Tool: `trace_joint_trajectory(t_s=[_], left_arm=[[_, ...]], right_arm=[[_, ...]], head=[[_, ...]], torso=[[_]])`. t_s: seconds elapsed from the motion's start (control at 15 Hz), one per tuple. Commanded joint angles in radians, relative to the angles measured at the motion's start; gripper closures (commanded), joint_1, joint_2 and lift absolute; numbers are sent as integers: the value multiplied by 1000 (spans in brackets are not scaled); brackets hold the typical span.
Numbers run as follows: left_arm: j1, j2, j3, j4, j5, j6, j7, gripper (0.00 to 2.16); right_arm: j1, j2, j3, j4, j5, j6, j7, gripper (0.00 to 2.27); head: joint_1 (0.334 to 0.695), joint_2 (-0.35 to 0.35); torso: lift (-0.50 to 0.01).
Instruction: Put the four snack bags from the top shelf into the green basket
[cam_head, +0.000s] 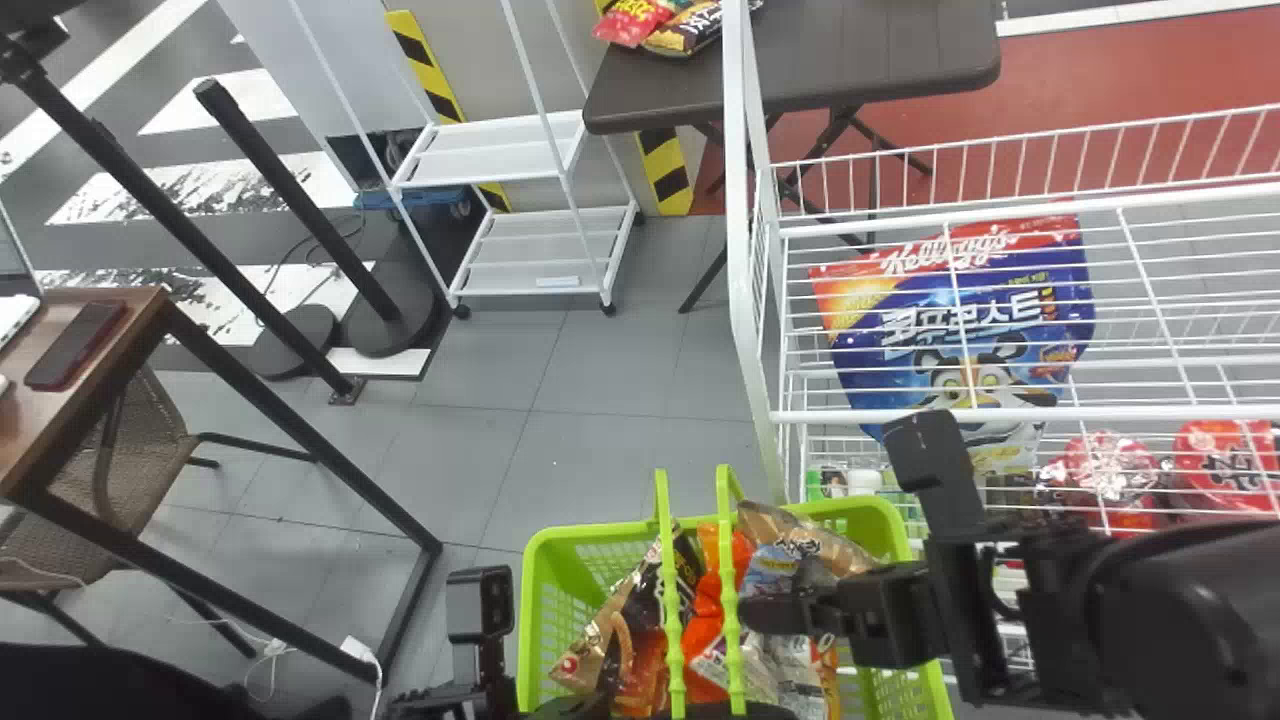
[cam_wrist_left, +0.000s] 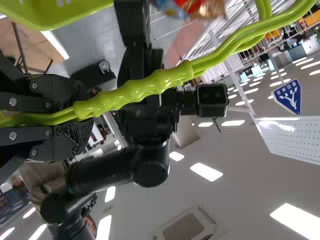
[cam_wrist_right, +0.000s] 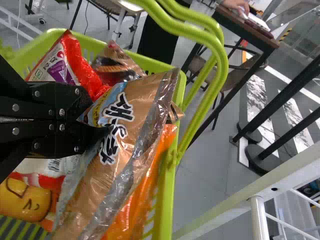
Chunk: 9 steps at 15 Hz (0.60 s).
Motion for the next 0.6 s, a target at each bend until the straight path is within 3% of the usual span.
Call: trace_joint_trajectory(t_s=[0.0, 0.07, 0.13, 0.4, 0.53], left_arm=[[-1, 0, 4, 0, 3, 4, -10, 2145], [-1, 3, 8, 2, 5, 4, -10, 2145], [-1, 3, 11, 3, 8, 4, -10, 2145], [-13, 8, 22, 14, 8, 4, -10, 2145], [-15, 8, 24, 16, 8, 4, -10, 2145]], right_arm=[[-20, 5, 0, 41, 1, -1, 9, 1686], [-3, -7, -11, 15, -10, 14, 19, 626], [30, -16, -32, -53, -14, 54, 28, -2], [164, -36, -192, -350, -36, 290, 109, 36], [207, -36, -304, -465, -106, 382, 131, 36]], head=[[695, 350], [695, 350], [695, 350], [695, 350], [695, 350]], torso=[[0], [0], [0], [0], [0]])
